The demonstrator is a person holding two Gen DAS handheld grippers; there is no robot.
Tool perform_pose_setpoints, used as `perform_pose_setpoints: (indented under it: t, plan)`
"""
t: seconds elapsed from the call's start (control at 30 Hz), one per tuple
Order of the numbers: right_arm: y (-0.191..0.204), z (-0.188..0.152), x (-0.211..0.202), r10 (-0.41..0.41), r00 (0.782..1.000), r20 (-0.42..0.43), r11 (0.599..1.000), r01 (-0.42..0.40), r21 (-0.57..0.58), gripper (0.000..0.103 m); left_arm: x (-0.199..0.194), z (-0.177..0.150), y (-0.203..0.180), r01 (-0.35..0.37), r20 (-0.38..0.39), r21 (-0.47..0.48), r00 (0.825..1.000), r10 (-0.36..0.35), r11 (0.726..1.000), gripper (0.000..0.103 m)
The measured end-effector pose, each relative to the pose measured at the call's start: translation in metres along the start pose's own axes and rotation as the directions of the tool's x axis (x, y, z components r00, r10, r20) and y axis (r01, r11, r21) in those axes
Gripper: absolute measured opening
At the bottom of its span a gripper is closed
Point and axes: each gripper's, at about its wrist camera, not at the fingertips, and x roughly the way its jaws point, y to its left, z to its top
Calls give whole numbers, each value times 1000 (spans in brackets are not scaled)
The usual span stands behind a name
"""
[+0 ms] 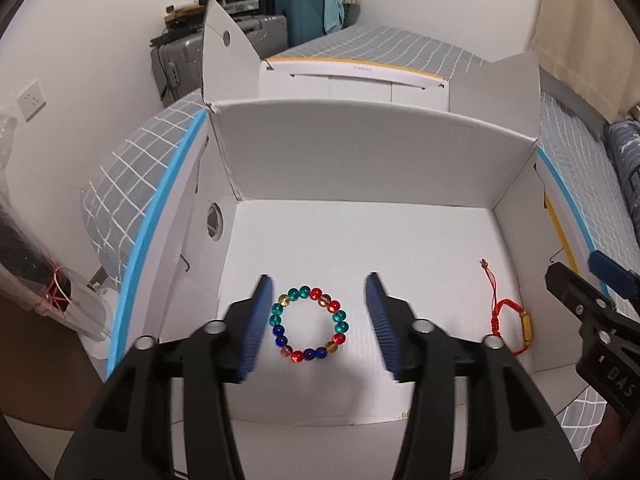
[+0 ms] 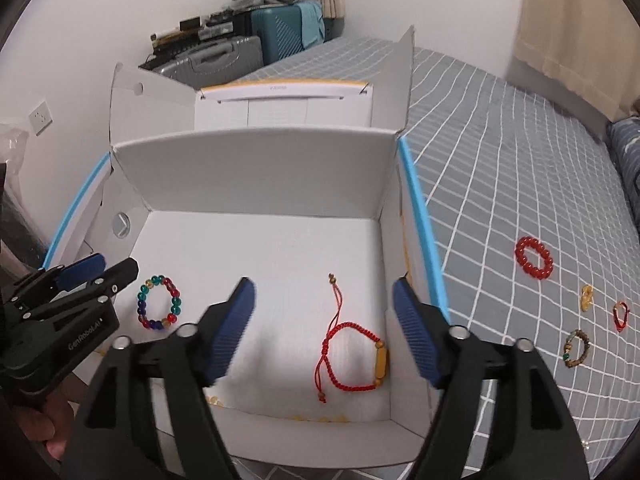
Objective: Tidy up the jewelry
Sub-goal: 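Open the left tool and right tool to drop both bracelets into the box, then move both tools back over the bed toward the remaining bracelets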
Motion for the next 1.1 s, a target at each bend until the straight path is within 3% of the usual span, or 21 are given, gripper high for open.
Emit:
perform_pose_setpoints:
  t: [0.07, 0.23, 0.47, 0.67, 1.1]
  plan:
    - [-5, 1, -6, -13, 1000, 18, 1000, 13, 8, 83, -4, 0, -1, -6, 9, 2, 1000, 6, 1000, 65]
    - [-17, 2, -18, -15, 999, 47, 1000, 14, 24, 94, -13, 2, -7, -14, 29, 11, 999, 14, 1000, 76]
    - [-42, 1, -32, -38, 997, 72, 998, 34, 51, 95, -25, 6, -23, -8, 61, 29, 998, 6, 1000, 91]
    - [-67, -3, -42, -60, 995, 80, 996, 54, 76, 95, -31, 8, -47, 7, 78, 56, 997, -12, 998, 97]
    - [-129, -24, -62, -162, 984, 78, 977, 149, 151, 95, -35, -2, -108, 91, 79, 137, 992, -103, 986, 97]
